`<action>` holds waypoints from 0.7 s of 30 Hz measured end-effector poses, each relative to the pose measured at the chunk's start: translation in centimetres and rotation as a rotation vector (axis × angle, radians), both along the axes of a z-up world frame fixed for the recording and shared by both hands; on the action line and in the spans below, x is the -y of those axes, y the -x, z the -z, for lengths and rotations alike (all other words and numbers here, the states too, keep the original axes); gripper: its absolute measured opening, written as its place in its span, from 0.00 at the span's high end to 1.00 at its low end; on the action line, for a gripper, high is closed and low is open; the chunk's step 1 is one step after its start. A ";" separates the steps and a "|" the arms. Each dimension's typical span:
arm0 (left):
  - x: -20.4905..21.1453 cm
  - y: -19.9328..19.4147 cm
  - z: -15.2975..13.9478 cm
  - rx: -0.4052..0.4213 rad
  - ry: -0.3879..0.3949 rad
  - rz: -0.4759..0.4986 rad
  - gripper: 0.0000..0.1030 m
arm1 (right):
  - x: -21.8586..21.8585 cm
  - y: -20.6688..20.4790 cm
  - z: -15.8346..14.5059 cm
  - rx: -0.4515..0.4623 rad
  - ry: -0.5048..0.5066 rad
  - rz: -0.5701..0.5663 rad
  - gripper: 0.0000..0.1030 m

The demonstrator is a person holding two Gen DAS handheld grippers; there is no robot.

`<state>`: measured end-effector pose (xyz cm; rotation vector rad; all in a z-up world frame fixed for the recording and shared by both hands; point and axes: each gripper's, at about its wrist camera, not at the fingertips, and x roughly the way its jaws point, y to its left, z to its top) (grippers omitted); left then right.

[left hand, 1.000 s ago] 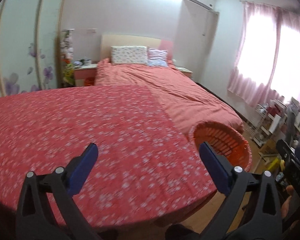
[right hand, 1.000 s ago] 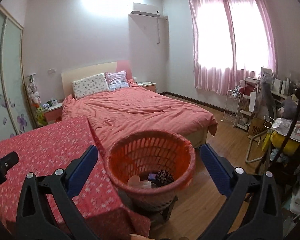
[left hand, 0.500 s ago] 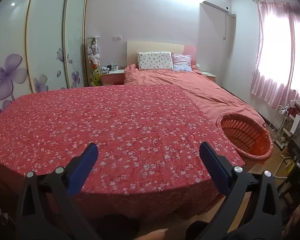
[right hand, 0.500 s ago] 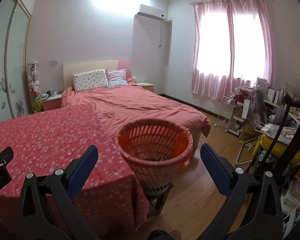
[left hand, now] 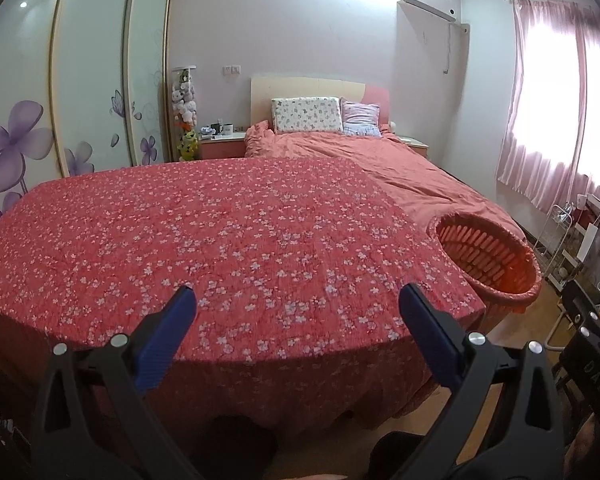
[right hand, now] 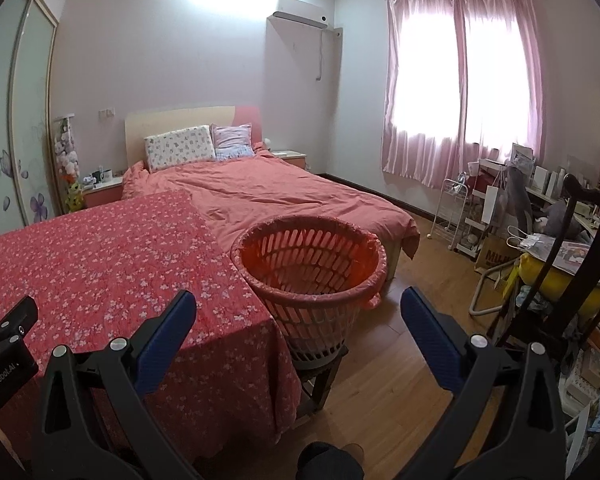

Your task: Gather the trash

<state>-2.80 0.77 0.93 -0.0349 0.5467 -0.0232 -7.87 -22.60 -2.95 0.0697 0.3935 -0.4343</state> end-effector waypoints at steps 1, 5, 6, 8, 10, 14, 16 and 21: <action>0.0 0.0 0.1 -0.003 0.000 0.001 0.04 | -0.3 0.1 0.2 -0.003 0.002 -0.001 0.02; 0.0 -0.2 0.5 -0.022 0.006 -0.002 0.04 | -0.6 -0.1 0.5 -0.019 0.002 -0.004 0.02; -0.1 -0.3 0.7 -0.032 0.009 -0.003 0.04 | -0.6 -0.1 0.6 -0.023 -0.003 -0.007 0.02; 0.0 -0.5 0.9 -0.044 0.012 -0.005 0.04 | -0.6 -0.1 0.8 -0.032 -0.014 -0.013 0.02; 0.0 -0.5 1.1 -0.053 0.017 -0.006 0.04 | -0.7 -0.1 0.9 -0.041 -0.023 -0.017 0.02; 0.0 -0.7 1.4 -0.065 0.019 -0.012 0.04 | -0.7 -0.2 1.2 -0.058 -0.036 -0.023 0.02; 0.0 -0.8 1.5 -0.070 0.020 -0.013 0.04 | -0.6 -0.2 1.2 -0.063 -0.041 -0.026 0.02; 0.1 -0.8 1.7 -0.077 0.020 -0.016 0.04 | -0.6 -0.3 1.3 -0.069 -0.046 -0.026 0.02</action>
